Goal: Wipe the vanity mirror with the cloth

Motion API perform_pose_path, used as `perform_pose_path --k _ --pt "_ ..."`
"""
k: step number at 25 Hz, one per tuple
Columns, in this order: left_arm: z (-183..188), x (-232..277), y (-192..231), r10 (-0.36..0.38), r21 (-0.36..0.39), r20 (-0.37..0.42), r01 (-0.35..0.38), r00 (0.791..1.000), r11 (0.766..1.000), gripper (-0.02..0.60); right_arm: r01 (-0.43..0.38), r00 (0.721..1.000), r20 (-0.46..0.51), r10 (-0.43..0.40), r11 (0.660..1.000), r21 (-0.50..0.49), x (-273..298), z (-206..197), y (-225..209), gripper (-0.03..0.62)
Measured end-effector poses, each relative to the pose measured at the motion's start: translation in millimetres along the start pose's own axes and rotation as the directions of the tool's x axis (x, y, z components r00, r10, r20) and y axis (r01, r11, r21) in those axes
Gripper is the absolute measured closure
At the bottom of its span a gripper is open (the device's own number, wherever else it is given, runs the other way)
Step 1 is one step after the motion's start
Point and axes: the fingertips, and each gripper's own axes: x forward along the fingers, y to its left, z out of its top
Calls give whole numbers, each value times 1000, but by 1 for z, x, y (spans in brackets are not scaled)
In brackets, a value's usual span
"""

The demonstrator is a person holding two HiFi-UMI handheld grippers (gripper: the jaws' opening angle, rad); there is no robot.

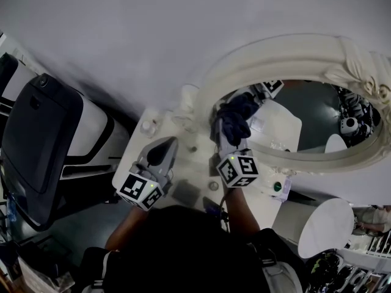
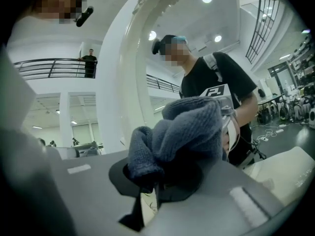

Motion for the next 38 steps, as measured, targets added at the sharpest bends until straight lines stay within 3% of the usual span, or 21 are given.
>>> perform_pose_path --k 3,13,25,38 --pt "4 -5 6 22 7 8 -22 1000 1000 580 -39 999 9 39 999 -3 19 3 18 559" --pt "9 -25 17 96 -18 24 -96 995 995 580 -58 998 9 58 998 1 20 3 20 568" --pt "12 -34 -19 50 27 42 -51 998 998 580 -95 995 32 95 995 5 -16 11 36 566" --pt "10 -28 -70 -60 26 41 59 997 998 580 -18 996 86 18 1000 -2 -89 25 23 566"
